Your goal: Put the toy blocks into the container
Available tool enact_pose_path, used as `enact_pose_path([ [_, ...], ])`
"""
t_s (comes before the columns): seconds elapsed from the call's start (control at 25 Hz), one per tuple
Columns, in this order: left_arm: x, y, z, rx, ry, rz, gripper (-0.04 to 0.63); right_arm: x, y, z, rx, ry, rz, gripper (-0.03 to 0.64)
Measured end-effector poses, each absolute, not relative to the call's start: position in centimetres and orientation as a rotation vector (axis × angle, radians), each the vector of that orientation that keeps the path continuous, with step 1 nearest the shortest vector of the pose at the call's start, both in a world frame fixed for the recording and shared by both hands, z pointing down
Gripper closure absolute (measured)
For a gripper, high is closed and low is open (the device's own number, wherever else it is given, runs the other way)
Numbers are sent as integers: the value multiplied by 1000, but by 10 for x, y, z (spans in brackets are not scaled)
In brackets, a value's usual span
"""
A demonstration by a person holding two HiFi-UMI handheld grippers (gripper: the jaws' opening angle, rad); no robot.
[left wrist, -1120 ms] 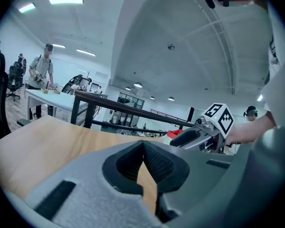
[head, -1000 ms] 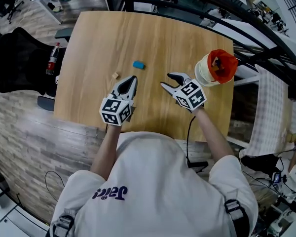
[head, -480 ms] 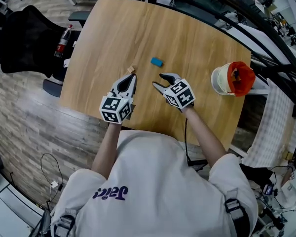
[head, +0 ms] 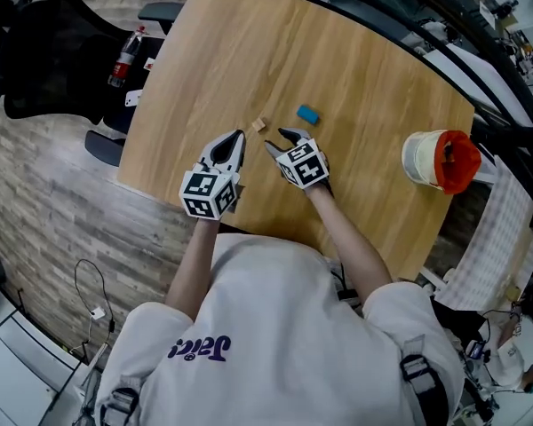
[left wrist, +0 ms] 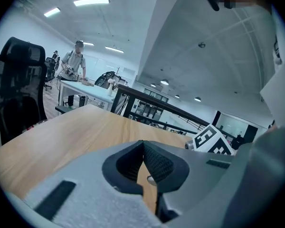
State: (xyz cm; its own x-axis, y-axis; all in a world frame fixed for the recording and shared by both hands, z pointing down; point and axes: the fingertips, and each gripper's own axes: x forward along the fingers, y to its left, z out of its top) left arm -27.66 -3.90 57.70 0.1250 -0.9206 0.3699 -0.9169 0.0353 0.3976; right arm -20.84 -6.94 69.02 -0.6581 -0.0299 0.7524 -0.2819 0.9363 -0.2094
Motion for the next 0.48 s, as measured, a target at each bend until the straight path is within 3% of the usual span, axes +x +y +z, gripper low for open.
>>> enact_pose_path([
  [0.48,-305,-47,597,1868,-1732,21,588,-250,-87,746,368,-2210,411,419],
])
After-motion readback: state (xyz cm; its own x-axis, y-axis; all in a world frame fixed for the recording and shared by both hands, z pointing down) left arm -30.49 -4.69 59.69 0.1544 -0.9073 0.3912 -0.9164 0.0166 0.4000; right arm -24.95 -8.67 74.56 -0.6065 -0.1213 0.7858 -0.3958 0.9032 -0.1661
